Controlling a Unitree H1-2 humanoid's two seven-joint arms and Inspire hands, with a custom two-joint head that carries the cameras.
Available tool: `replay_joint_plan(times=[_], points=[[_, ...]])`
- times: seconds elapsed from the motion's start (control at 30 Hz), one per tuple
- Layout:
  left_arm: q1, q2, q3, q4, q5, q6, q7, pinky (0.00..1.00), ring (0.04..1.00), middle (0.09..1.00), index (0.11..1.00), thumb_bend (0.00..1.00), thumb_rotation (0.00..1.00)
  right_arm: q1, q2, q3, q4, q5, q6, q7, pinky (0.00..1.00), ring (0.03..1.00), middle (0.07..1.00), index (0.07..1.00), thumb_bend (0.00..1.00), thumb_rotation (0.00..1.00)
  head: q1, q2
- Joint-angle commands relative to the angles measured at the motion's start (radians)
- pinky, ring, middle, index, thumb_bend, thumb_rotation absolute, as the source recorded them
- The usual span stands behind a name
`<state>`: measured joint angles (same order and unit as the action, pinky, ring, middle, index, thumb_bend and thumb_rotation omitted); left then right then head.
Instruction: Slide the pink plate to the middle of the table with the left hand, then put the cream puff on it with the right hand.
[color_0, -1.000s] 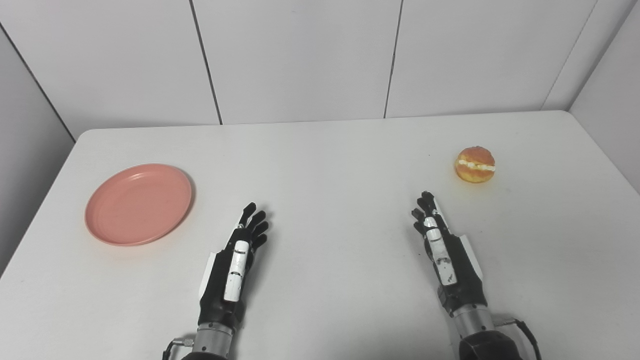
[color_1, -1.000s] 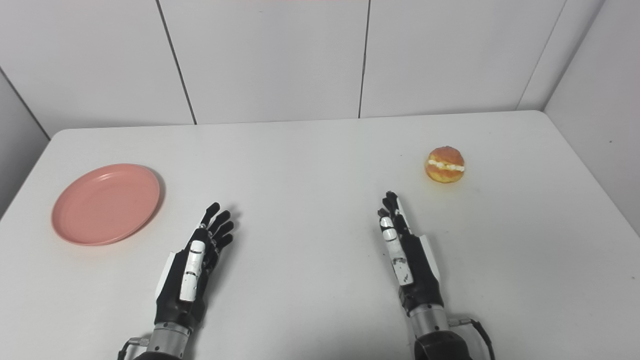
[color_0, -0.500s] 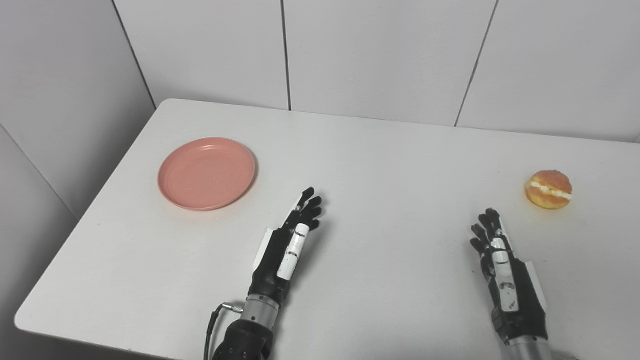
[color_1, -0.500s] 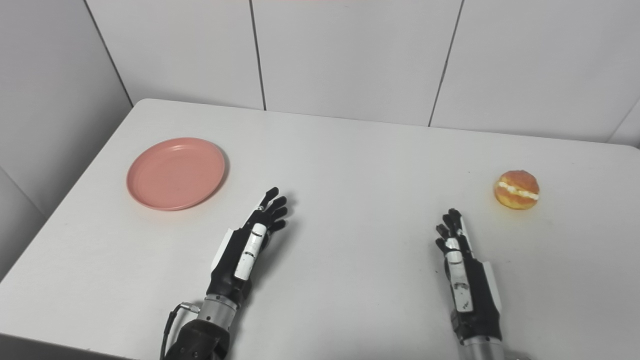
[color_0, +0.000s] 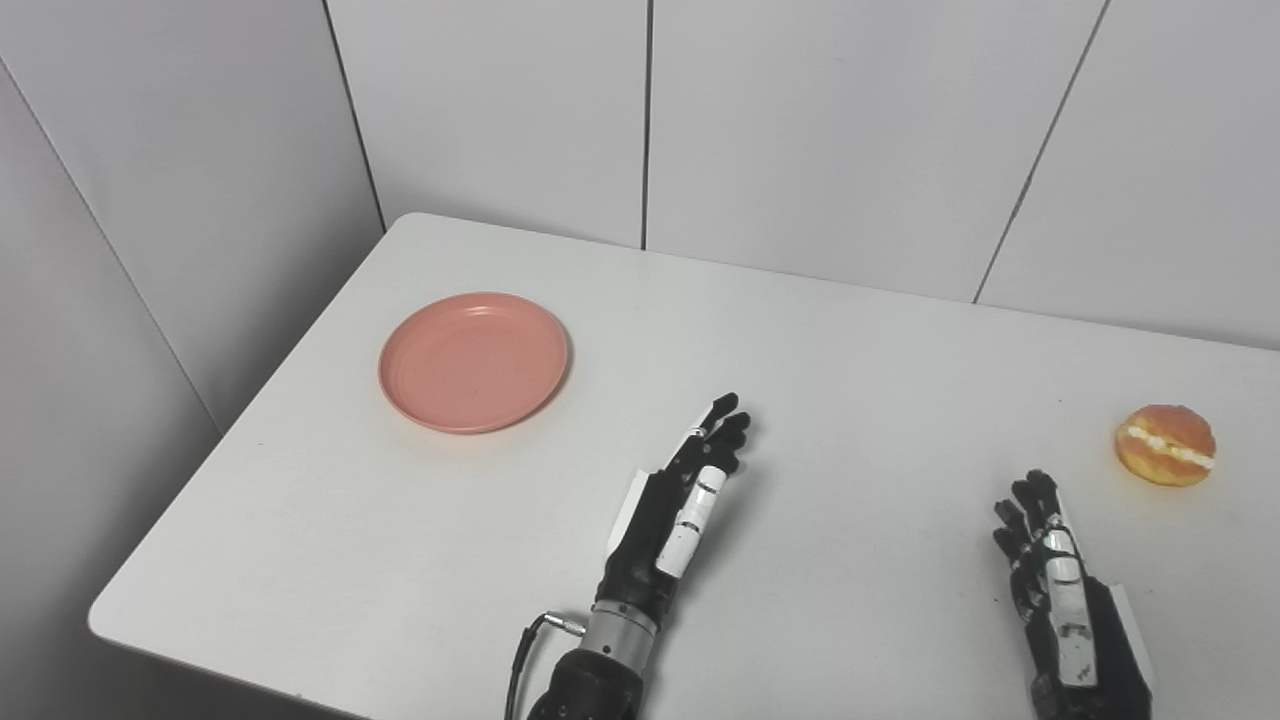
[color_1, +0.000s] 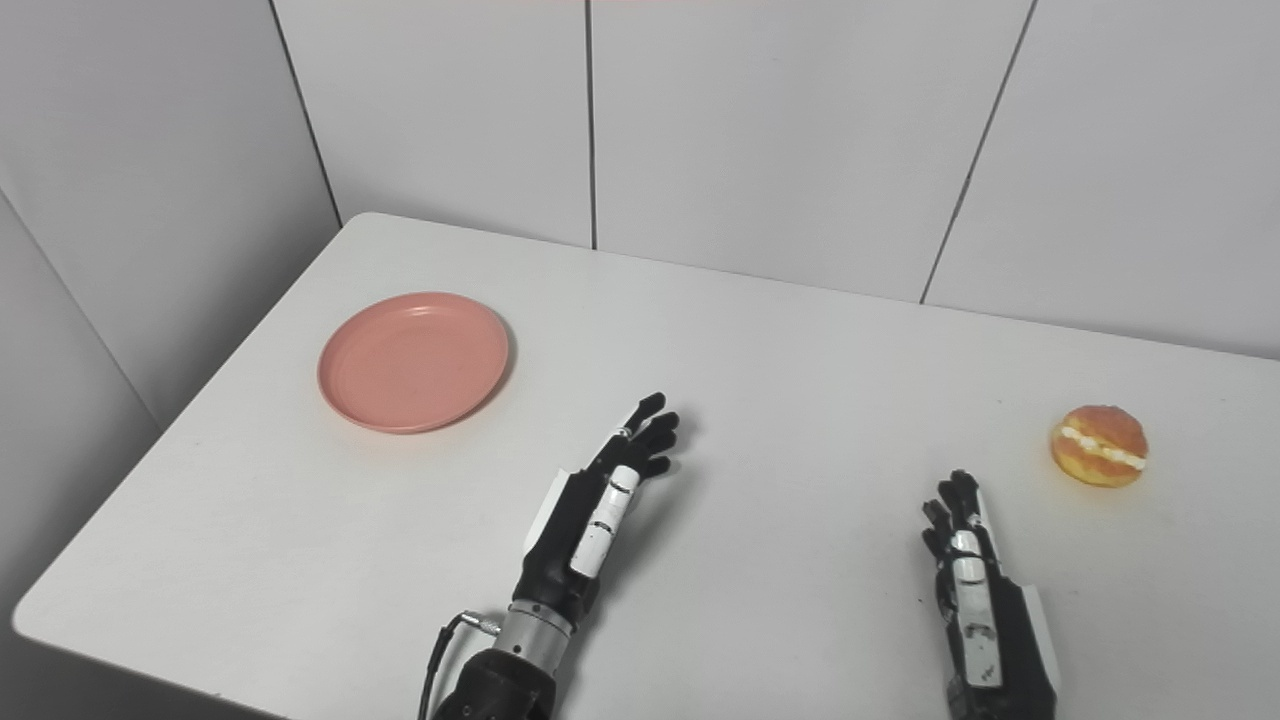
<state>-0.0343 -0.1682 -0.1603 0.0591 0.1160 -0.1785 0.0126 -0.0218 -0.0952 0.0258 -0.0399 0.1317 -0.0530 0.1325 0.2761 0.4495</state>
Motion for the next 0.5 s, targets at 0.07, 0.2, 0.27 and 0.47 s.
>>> replay_joint_plan(times=[0.07, 0.2, 0.27, 0.47], points=[[0.068, 0.024, 0.012, 0.102, -0.014, -0.024, 0.003, 0.89, 0.903, 0.905, 0.893, 0.51, 0.99, 0.028, -0.002, -0.009, 0.033, -0.003, -0.031, 0.003, 1.0, 0.989, 0.999, 1.0, 0.34, 1.0, -0.003, 0.0], [0.068, 0.028, 0.01, 0.103, -0.018, -0.028, 0.003, 0.89, 0.904, 0.907, 0.894, 0.51, 0.99, 0.03, 0.002, -0.009, 0.032, -0.001, -0.033, 0.003, 1.0, 0.991, 1.0, 1.0, 0.33, 1.0, -0.005, 0.0], [0.07, 0.028, 0.01, 0.1, -0.018, -0.027, 0.002, 0.89, 0.904, 0.906, 0.894, 0.51, 0.99, 0.031, 0.004, -0.009, 0.031, -0.001, -0.033, 0.003, 1.0, 0.991, 1.0, 1.0, 0.32, 1.0, -0.006, 0.001], [0.074, 0.033, 0.011, 0.085, -0.022, -0.021, -0.002, 0.89, 0.904, 0.908, 0.897, 0.52, 0.98, 0.033, 0.007, -0.004, 0.027, -0.015, -0.033, -0.002, 1.0, 0.988, 0.999, 1.0, 0.33, 1.0, -0.008, 0.003]])
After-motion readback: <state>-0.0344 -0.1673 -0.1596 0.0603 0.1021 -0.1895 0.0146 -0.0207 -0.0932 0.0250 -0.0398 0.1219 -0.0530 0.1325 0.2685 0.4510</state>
